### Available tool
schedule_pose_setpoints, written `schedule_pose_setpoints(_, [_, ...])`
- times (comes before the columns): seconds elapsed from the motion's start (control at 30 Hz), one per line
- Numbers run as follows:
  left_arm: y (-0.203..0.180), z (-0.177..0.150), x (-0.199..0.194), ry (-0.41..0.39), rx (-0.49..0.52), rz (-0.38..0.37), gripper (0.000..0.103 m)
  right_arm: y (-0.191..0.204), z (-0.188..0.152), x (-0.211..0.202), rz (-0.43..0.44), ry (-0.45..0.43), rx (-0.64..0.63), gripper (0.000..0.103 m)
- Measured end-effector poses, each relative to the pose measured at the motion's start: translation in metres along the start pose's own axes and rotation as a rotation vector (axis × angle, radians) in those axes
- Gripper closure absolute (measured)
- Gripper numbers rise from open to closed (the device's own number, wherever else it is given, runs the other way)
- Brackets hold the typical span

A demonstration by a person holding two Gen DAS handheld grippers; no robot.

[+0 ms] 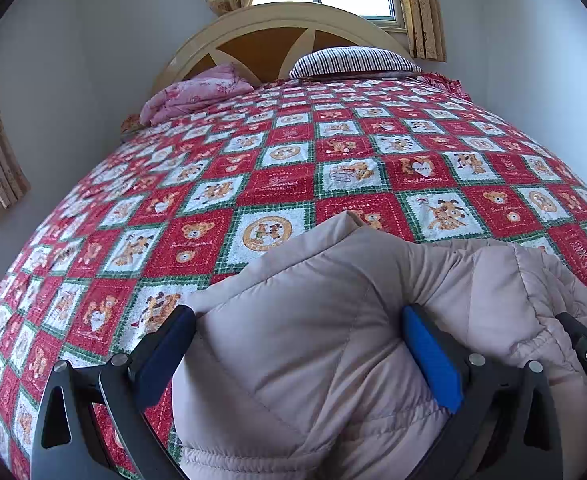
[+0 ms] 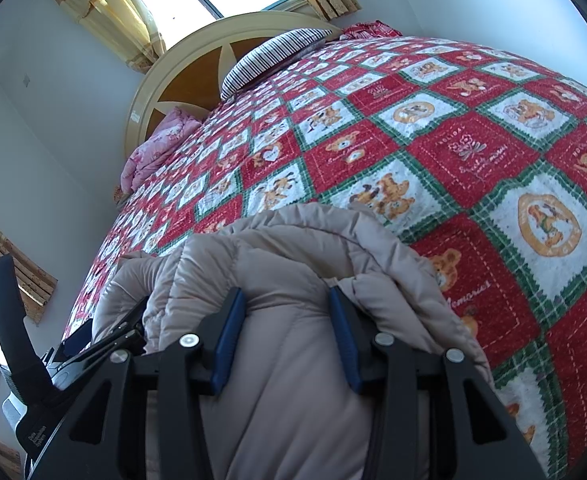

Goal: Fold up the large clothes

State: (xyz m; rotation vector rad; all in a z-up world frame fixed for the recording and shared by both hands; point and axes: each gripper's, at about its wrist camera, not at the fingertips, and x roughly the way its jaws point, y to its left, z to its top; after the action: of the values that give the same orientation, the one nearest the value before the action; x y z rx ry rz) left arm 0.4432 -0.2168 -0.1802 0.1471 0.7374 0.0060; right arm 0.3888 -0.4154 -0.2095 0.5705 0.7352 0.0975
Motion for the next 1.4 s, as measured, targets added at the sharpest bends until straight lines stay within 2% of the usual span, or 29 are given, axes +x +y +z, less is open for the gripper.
schedule_pose_setpoints(0.03, [0.002, 0.002, -0.001, 0.009, -0.002, -0.021, 0.001, 0.000, 0.000, 0.000, 0.000, 0.000, 0.000, 0.058])
schedule_pose_setpoints(0.1, [0.017, 0.005, -0.011, 0.031, -0.010, -0.136, 0.001, 0.000, 0.000, 0.000, 0.003, 0.000, 0.001, 0.058])
schedule_pose_setpoints(0.23, [0.065, -0.005, -0.048, -0.014, -0.039, -0.294, 0.001, 0.002, 0.004, -0.003, 0.029, 0.017, -0.003, 0.052])
schedule_pose_setpoints(0.27, [0.079, -0.010, -0.056, -0.019, -0.050, -0.330, 0.001, 0.004, 0.007, -0.007, 0.058, 0.035, -0.008, 0.044])
schedule_pose_setpoints(0.33, [0.101, -0.027, -0.064, -0.010, -0.094, -0.448, 0.001, 0.008, 0.014, -0.024, 0.108, 0.042, -0.020, 0.023])
schedule_pose_setpoints(0.37, [0.110, -0.038, -0.063, 0.015, -0.131, -0.521, 0.001, 0.009, 0.016, -0.037, 0.117, 0.020, -0.030, 0.005])
schedule_pose_setpoints(0.4, [0.114, -0.045, -0.060, 0.033, -0.157, -0.555, 0.001, 0.010, 0.018, -0.051, 0.094, -0.015, -0.047, 0.000])
schedule_pose_setpoints(0.43, [0.117, -0.053, -0.055, 0.060, -0.190, -0.597, 0.001, 0.010, 0.019, -0.062, 0.046, -0.042, -0.077, 0.000])
schedule_pose_setpoints(0.47, [0.117, -0.059, -0.050, 0.082, -0.211, -0.633, 0.001, 0.009, 0.021, -0.068, -0.003, -0.042, -0.108, 0.000])
schedule_pose_setpoints(0.53, [0.114, -0.066, -0.043, 0.104, -0.227, -0.669, 0.001, -0.004, 0.023, -0.066, -0.018, 0.010, -0.111, 0.000])
schedule_pose_setpoints(0.6, [0.105, -0.070, -0.037, 0.107, -0.223, -0.706, 0.001, -0.020, 0.020, -0.053, -0.008, 0.117, -0.070, 0.002])
schedule_pose_setpoints(0.7, [0.099, -0.075, -0.027, 0.122, -0.242, -0.757, 0.001, -0.033, 0.013, -0.036, 0.040, 0.200, -0.052, 0.003])
schedule_pose_setpoints(0.83, [0.101, -0.083, -0.009, 0.173, -0.331, -0.864, 0.001, -0.045, 0.007, -0.013, 0.164, 0.263, 0.033, 0.009])
schedule_pose_setpoints(0.93, [0.090, -0.080, -0.019, 0.139, -0.292, -0.863, 0.001, -0.042, 0.005, -0.005, 0.201, 0.252, 0.015, 0.009])
schedule_pose_setpoints(0.97, [0.085, -0.078, -0.025, 0.127, -0.271, -0.865, 0.002, -0.040, 0.005, -0.003, 0.211, 0.255, 0.011, 0.013])
schedule_pose_setpoints(1.0, [0.079, -0.076, -0.034, 0.108, -0.236, -0.849, 0.006, -0.038, 0.005, -0.001, 0.240, 0.261, 0.012, 0.028])
schedule_pose_setpoints(1.03, [0.078, -0.074, -0.039, 0.098, -0.220, -0.844, 0.009, -0.036, 0.003, 0.001, 0.290, 0.272, 0.025, 0.034])
schedule_pose_setpoints(1.17, [0.076, -0.065, -0.070, 0.044, -0.154, -0.809, 0.024, -0.034, -0.006, -0.001, 0.373, 0.264, 0.082, 0.054])
schedule_pose_setpoints(1.3, [0.100, -0.065, -0.108, -0.026, -0.123, -0.785, 0.028, -0.021, -0.015, -0.014, 0.412, 0.223, 0.093, 0.066])
schedule_pose_setpoints(1.4, [0.125, -0.069, -0.137, -0.093, -0.108, -0.758, 0.028, 0.004, -0.021, -0.025, 0.447, 0.197, 0.080, 0.069])
